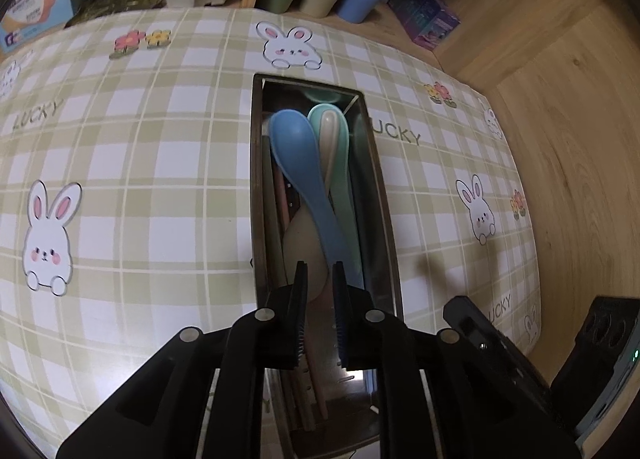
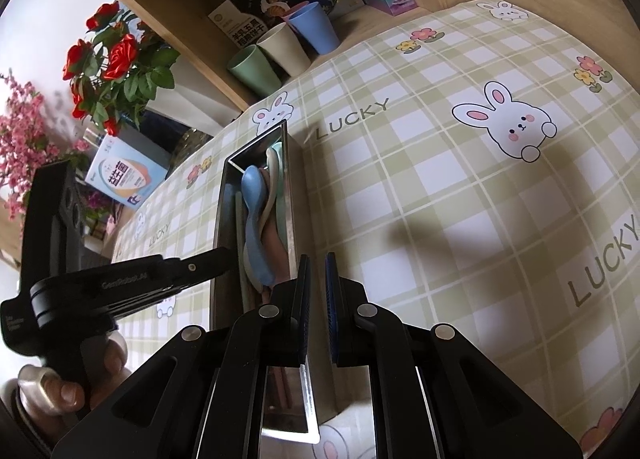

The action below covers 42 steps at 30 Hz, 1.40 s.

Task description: Organize utensils

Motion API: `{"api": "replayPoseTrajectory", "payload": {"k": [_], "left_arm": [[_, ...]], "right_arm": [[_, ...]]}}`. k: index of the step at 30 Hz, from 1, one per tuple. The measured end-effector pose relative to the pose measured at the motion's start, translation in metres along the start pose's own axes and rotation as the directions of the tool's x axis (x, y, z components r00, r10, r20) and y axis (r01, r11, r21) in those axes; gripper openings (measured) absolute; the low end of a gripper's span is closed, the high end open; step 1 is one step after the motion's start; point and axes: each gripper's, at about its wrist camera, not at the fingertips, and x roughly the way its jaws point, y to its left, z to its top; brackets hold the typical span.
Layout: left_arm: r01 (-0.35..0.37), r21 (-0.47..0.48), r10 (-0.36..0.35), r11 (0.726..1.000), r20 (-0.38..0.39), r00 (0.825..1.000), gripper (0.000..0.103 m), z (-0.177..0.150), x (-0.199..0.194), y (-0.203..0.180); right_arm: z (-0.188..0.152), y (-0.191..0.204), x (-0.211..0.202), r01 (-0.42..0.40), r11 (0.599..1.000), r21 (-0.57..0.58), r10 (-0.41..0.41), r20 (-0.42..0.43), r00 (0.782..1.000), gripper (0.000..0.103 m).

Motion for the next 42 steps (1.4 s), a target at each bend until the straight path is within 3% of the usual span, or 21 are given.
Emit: {"api": "replayPoseTrajectory", "payload": {"k": [11, 19, 23, 26, 28, 29, 31, 33, 34, 36, 37, 38, 42], "left_arm": [[-0.103, 0.163, 0.080, 0.981, 0.140, 0.987, 0.020, -0.010, -0.059, -0.004], [-0.152, 0.176, 0.109, 0.973, 0.233, 0.966, 0.021, -0.016, -0.109, 0.018], [-0.172, 0.164, 0.118, 0.971, 0.296, 0.948, 0.025, -0.020, -0.144, 0.033], [-0.199, 0.161, 0.129, 0.967, 0.364, 0.922, 0.032, -0.024, -0.177, 0.043], [-0.213, 0.161, 0.131, 0.964, 0.410, 0.902, 0.040, -0.028, -0.200, 0.048], [-0.220, 0.160, 0.132, 0.962, 0.432, 0.892, 0.046, -0.031, -0.210, 0.051], [-0.234, 0.164, 0.128, 0.958, 0.488, 0.863, 0.061, -0.038, -0.237, 0.056], [-0.258, 0.165, 0.131, 0.952, 0.544, 0.829, 0.087, -0.045, -0.260, 0.058], [-0.280, 0.164, 0.137, 0.946, 0.579, 0.804, 0.091, -0.050, -0.274, 0.059], [-0.323, 0.165, 0.150, 0.932, 0.636, 0.757, 0.097, -0.059, -0.298, 0.059], [-0.333, 0.167, 0.150, 0.928, 0.650, 0.745, 0.097, -0.062, -0.306, 0.059], [-0.344, 0.166, 0.152, 0.924, 0.667, 0.730, 0.097, -0.066, -0.315, 0.060], [-0.357, 0.153, 0.149, 0.921, 0.710, 0.689, 0.097, -0.078, -0.342, 0.065]], "right_arm": [[0.004, 0.028, -0.019, 0.032, 0.996, -0.077, -0.029, 0.032, 0.999, 0.008], [0.007, 0.060, -0.041, 0.066, 0.984, -0.164, -0.057, 0.060, 0.997, 0.008], [0.009, 0.082, -0.057, 0.081, 0.974, -0.213, -0.065, 0.084, 0.994, 0.008], [0.011, 0.102, -0.074, 0.100, 0.961, -0.257, -0.072, 0.117, 0.991, 0.008], [0.011, 0.115, -0.085, 0.114, 0.953, -0.281, -0.076, 0.142, 0.987, 0.014], [0.011, 0.121, -0.091, 0.121, 0.949, -0.292, -0.077, 0.155, 0.985, 0.020], [0.011, 0.137, -0.106, 0.129, 0.941, -0.314, -0.068, 0.198, 0.978, 0.052], [0.011, 0.152, -0.121, 0.133, 0.931, -0.340, -0.052, 0.236, 0.970, 0.057], [0.011, 0.159, -0.127, 0.136, 0.927, -0.351, -0.048, 0.247, 0.968, 0.062], [0.010, 0.172, -0.140, 0.135, 0.921, -0.366, -0.033, 0.274, 0.961, 0.072], [0.010, 0.179, -0.146, 0.137, 0.918, -0.371, -0.027, 0.286, 0.958, 0.077], [0.009, 0.185, -0.152, 0.145, 0.916, -0.374, -0.027, 0.303, 0.953, 0.088], [0.006, 0.201, -0.167, 0.169, 0.915, -0.367, -0.033, 0.350, 0.936, 0.088]]}}
